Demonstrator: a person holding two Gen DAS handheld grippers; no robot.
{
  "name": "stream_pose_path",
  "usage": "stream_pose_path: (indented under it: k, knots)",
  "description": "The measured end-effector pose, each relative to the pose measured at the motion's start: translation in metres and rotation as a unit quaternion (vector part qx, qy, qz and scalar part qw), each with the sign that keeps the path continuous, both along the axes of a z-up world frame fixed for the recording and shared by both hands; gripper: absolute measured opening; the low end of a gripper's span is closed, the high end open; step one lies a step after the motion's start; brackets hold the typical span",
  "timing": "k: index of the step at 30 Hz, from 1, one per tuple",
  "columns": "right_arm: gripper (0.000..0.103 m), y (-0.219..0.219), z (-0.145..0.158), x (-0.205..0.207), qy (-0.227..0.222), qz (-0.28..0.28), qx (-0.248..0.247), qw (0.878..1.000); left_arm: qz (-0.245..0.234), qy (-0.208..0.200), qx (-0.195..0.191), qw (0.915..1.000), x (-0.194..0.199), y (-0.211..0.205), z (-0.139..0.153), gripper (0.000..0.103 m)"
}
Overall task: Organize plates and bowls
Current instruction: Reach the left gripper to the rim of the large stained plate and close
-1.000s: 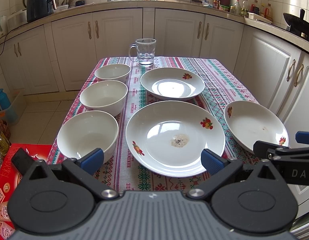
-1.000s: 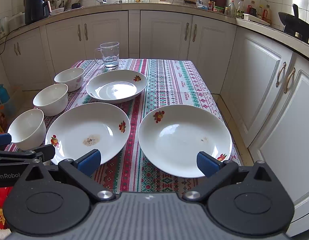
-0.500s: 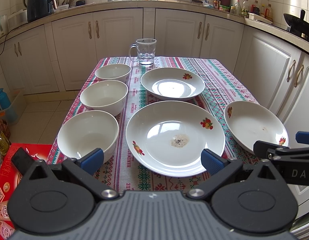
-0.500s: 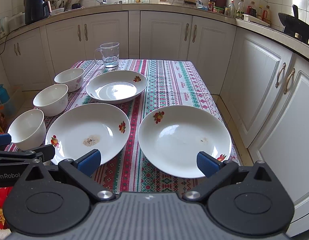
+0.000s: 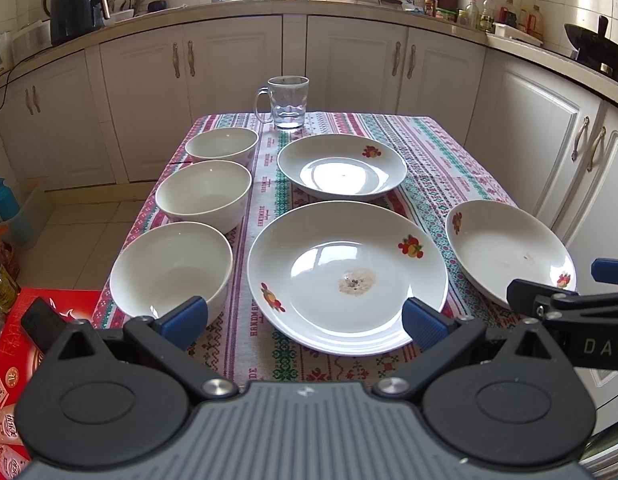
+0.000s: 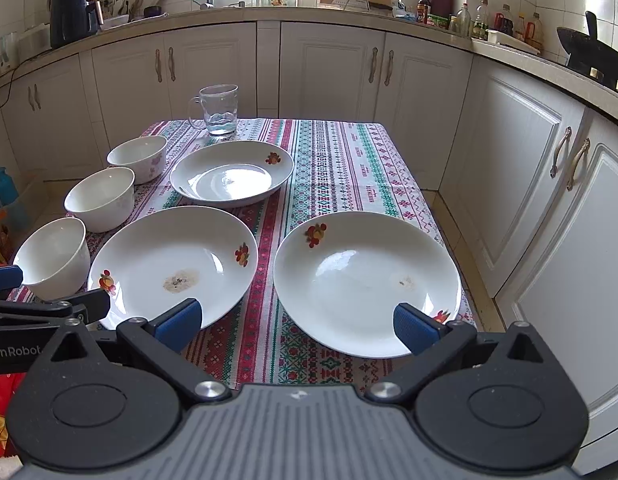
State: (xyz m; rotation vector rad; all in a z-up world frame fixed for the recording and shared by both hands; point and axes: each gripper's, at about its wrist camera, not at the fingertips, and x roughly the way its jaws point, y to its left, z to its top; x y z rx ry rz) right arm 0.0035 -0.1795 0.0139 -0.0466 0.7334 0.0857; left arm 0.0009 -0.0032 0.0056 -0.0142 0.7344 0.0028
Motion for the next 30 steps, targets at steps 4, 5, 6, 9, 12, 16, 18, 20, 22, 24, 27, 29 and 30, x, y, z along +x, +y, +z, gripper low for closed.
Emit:
stream_pose_path:
  k: [4,5,6,9,12,16,18,20,22,24,27,29,30]
  knots:
    - [0.103,-0.001,-0.001,0.001,-0.001,0.003,-0.003,1.000,-0.005,0.001,0.000,1.0000,0.003,0.000,-0.001,0.102]
    - [0.103,-0.001,-0.002,0.002,-0.003,0.004,-0.005,1.000,-0.007,0.000,0.001,1.0000,0.003,0.000,-0.001,0.102]
    - [0.103,-0.001,-0.001,0.002,-0.004,0.004,-0.006,1.000,-0.009,0.000,0.001,1.0000,0.004,-0.001,-0.001,0.102]
    - [0.103,-0.003,0.000,0.003,-0.011,0.012,-0.007,1.000,-0.020,-0.004,-0.001,0.9998,0.008,-0.002,0.000,0.102]
    - [0.103,-0.006,0.002,0.004,-0.023,0.019,-0.011,0.999,-0.025,-0.020,-0.001,0.9995,0.010,-0.003,0.002,0.102]
    - [0.103,-0.015,0.006,0.008,-0.037,0.026,-0.009,0.999,-0.029,-0.029,-0.005,0.9992,0.017,0.000,0.003,0.102]
    - [0.103,-0.021,0.005,0.011,-0.042,0.029,-0.010,0.999,-0.037,-0.026,-0.002,0.9990,0.022,0.000,0.003,0.102]
    - [0.103,-0.026,0.004,0.013,-0.046,0.030,-0.017,0.998,-0.043,-0.027,0.001,0.9987,0.026,0.001,0.004,0.102]
    - [0.103,-0.032,0.001,0.015,-0.047,0.032,-0.026,0.998,-0.055,-0.023,0.008,0.9982,0.032,0.000,0.005,0.102]
    - [0.103,-0.038,-0.003,0.016,-0.046,0.033,-0.034,0.998,-0.065,-0.018,0.012,0.9976,0.037,-0.002,0.005,0.102]
    - [0.103,-0.049,-0.011,0.018,-0.039,0.034,-0.043,0.998,-0.083,-0.002,0.007,0.9965,0.047,-0.005,0.004,0.102]
    - [0.103,-0.056,-0.017,0.018,-0.031,0.034,-0.046,0.998,-0.098,0.010,-0.001,0.9951,0.052,-0.008,0.002,0.102]
    - [0.103,-0.059,-0.021,0.017,-0.027,0.035,-0.046,0.998,-0.105,0.011,-0.006,0.9944,0.053,-0.009,0.001,0.102]
